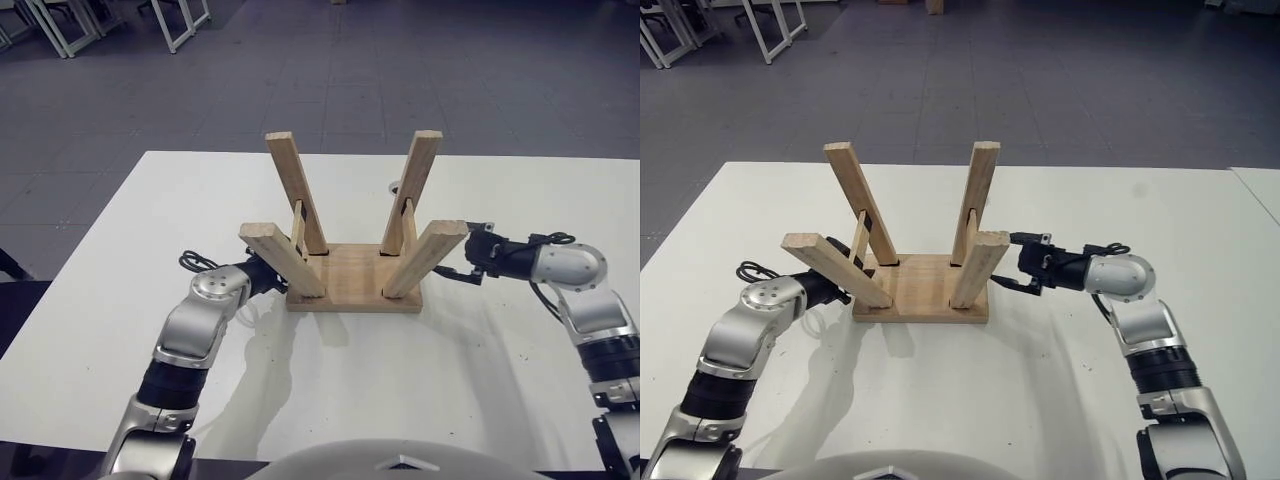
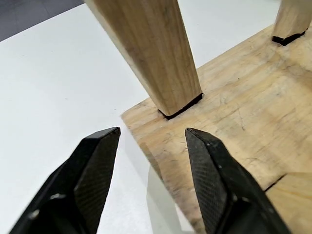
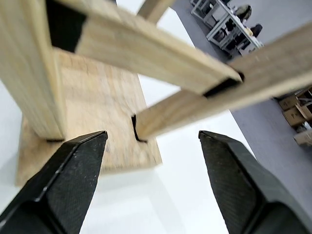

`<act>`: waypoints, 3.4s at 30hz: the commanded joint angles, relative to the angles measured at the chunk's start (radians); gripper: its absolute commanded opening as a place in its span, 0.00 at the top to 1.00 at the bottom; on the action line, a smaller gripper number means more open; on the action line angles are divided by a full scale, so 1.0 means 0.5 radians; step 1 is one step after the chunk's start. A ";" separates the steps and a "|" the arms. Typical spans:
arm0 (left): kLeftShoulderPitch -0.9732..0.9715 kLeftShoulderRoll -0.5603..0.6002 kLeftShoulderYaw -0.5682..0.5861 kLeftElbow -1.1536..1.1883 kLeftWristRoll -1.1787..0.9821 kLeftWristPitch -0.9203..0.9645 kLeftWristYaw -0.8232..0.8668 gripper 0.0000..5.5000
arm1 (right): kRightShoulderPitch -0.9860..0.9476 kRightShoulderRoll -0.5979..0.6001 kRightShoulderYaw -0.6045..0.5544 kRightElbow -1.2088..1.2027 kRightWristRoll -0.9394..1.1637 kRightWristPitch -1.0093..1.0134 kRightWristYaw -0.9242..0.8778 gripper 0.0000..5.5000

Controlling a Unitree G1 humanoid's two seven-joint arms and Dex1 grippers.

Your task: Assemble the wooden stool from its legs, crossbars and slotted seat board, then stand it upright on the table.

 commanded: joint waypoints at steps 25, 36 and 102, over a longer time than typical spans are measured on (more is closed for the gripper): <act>0.128 0.756 0.643 -0.106 -1.192 -0.351 -1.405 0.49 | -0.336 -0.387 -0.237 -0.662 1.123 1.632 0.792 0.37; -0.058 0.790 0.462 0.074 -1.199 -0.320 -1.534 0.61 | -0.386 -0.189 -0.109 -0.607 1.076 1.588 0.764 0.56; -0.062 0.450 0.199 0.944 -0.411 -1.132 -1.381 0.39 | -0.914 0.417 0.237 1.180 0.027 0.670 0.656 0.33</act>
